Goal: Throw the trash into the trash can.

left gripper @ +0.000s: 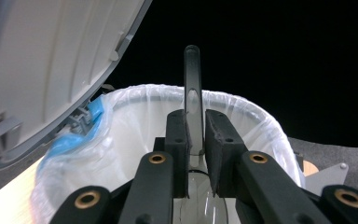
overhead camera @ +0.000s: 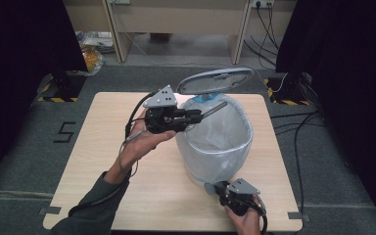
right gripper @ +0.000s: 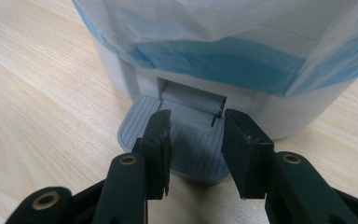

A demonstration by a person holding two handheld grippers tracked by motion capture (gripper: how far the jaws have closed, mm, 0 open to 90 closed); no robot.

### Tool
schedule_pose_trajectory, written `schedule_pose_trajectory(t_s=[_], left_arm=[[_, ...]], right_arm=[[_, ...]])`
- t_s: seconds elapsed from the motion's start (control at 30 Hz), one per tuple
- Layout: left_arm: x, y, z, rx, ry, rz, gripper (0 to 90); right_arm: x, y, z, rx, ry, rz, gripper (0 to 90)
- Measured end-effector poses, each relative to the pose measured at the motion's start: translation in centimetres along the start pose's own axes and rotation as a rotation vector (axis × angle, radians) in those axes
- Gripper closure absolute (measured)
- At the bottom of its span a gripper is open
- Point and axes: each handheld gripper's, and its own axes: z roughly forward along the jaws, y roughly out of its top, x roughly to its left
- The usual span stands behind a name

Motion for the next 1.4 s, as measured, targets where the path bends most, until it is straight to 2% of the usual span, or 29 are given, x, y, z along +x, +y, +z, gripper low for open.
schedule_pose_trajectory(t_s=[0.47, 0.67, 1.13, 1.4], left_arm=[[-0.4, 0.1, 2.7, 0.011, 0.009, 0.002, 79.6], [-0.4, -0.2, 3.2, 0.021, 0.003, 0.002, 78.5], [-1.0, -0.4, 2.5, 0.043, -0.019, 0.016, 67.7], [-1.1, -0.6, 1.1, 0.036, -0.036, -0.001, 58.6]], right_arm=[[0.0, 0.0, 0.0, 0.002, 0.001, -0.001, 61.9], [0.0, 0.0, 0.0, 0.002, 0.002, -0.001, 61.9], [0.0, 0.0, 0.0, 0.002, 0.001, 0.000, 61.9], [0.0, 0.0, 0.0, 0.002, 0.001, 0.001, 61.9]])
